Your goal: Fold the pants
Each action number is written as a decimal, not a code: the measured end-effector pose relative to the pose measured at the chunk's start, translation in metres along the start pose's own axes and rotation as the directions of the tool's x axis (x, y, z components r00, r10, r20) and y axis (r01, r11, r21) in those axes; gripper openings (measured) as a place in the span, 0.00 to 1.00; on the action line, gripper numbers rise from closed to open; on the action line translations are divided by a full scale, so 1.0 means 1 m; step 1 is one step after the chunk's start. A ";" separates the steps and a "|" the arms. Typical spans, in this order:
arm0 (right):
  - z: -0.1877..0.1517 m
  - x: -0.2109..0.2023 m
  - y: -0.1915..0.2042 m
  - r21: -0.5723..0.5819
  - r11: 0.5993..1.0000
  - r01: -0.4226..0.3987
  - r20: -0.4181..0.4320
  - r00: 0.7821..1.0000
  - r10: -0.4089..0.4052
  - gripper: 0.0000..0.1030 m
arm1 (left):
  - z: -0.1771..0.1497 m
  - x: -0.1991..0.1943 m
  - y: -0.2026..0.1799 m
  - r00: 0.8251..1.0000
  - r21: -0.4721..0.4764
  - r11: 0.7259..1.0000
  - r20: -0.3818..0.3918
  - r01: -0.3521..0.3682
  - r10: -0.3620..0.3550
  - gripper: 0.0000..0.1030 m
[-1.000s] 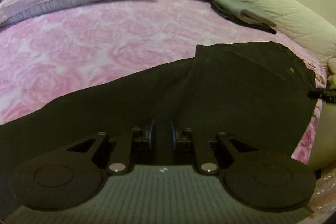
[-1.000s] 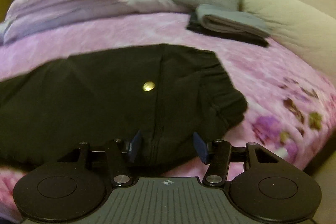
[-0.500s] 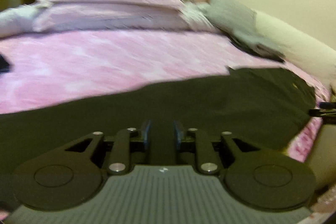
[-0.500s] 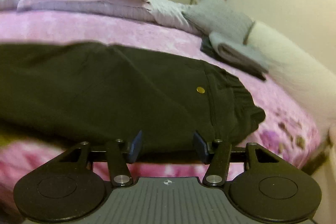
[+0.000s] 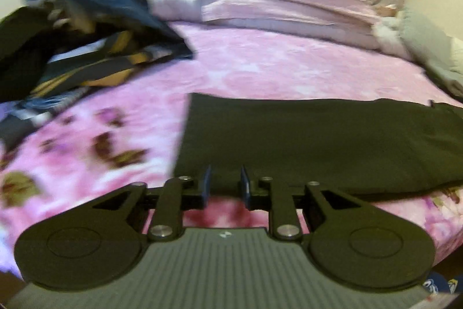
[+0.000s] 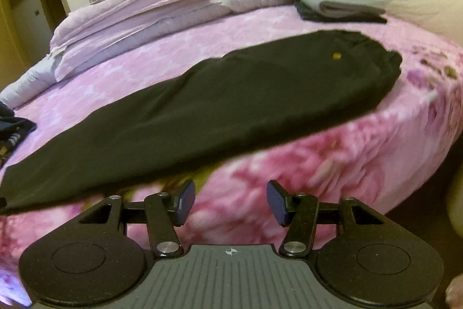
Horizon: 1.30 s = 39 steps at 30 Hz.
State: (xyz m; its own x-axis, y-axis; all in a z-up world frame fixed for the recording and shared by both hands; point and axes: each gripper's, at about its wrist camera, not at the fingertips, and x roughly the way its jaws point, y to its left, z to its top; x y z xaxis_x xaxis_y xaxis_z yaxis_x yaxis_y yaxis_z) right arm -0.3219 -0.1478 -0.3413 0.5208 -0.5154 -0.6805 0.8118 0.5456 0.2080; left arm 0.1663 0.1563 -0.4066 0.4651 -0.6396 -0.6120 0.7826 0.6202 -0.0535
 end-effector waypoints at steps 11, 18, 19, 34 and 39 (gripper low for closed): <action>-0.022 -0.045 0.029 -0.001 1.000 -0.030 0.023 0.999 0.030 0.61 | -0.001 -0.091 -0.034 0.993 0.060 0.997 -0.110 0.045 -0.038 0.47; -0.025 -0.081 0.035 -0.046 0.999 -0.023 0.088 0.996 0.027 0.62 | -0.006 -0.122 -0.087 0.986 0.166 0.975 -0.106 0.148 -0.132 0.57; -0.026 -0.086 0.035 -0.047 0.999 -0.020 0.097 0.995 0.025 0.62 | -0.007 -0.124 -0.092 0.985 0.177 0.972 -0.106 0.156 -0.139 0.57; -0.030 -0.110 0.032 -0.039 0.999 0.003 0.130 0.992 0.002 0.64 | -0.004 -0.133 -0.122 0.975 0.257 0.942 -0.108 0.215 -0.193 0.62; -0.025 -0.107 0.028 -0.040 0.999 0.005 0.124 0.992 0.000 0.64 | -0.004 -0.124 -0.124 0.972 0.246 0.942 -0.113 0.229 -0.207 0.63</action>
State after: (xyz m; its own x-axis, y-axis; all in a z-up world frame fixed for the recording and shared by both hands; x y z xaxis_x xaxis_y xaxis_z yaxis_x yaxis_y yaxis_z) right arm -0.3614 -0.0606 -0.2804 0.5494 -0.5935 -0.5882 0.8032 0.5690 0.1762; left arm 0.0099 0.1612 -0.3273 0.2432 -0.6984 -0.6731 0.9454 0.3260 0.0033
